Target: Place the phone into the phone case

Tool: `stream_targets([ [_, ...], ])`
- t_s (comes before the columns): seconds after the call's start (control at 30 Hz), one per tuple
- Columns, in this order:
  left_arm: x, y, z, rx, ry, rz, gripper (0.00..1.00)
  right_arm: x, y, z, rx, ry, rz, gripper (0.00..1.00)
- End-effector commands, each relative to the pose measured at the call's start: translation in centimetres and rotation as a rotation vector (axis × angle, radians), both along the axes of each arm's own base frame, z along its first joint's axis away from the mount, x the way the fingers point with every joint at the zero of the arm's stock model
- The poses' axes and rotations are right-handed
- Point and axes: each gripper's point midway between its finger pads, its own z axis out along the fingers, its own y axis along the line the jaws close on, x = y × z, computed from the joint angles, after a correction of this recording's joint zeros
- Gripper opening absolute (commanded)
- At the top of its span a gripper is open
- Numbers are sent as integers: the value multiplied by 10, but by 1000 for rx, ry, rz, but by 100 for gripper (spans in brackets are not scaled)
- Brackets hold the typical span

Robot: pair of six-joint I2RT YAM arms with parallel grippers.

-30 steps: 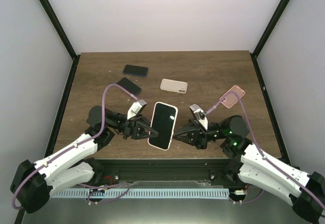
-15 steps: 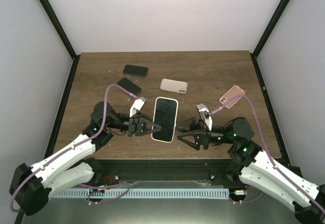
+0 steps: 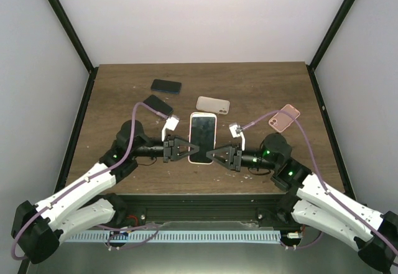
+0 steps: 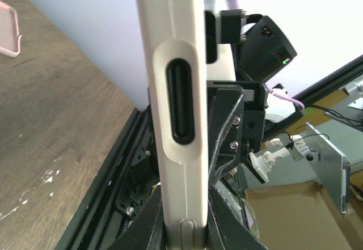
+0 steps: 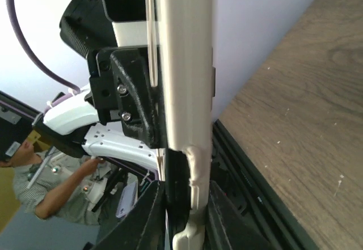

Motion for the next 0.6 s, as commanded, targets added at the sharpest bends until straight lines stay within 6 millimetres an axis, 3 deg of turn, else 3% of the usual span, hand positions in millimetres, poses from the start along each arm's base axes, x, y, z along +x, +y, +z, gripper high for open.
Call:
stream_targets([
  [0.0,18,1,12,17,-102,98,0,7,2,6,-9,29,-29,8],
  [0.07,24,1,3,60,-106,120,0,10,4,2,-24,57,-38,1],
  [0.37,30,4,-16,149,-90,153,3,23,10,-17,-66,72,-75,1],
  [0.47,38,12,-19,194,-89,220,26,30,8,-19,-96,24,-114,1],
  [0.57,49,25,-24,262,-96,316,55,42,6,-38,-188,9,-159,1],
])
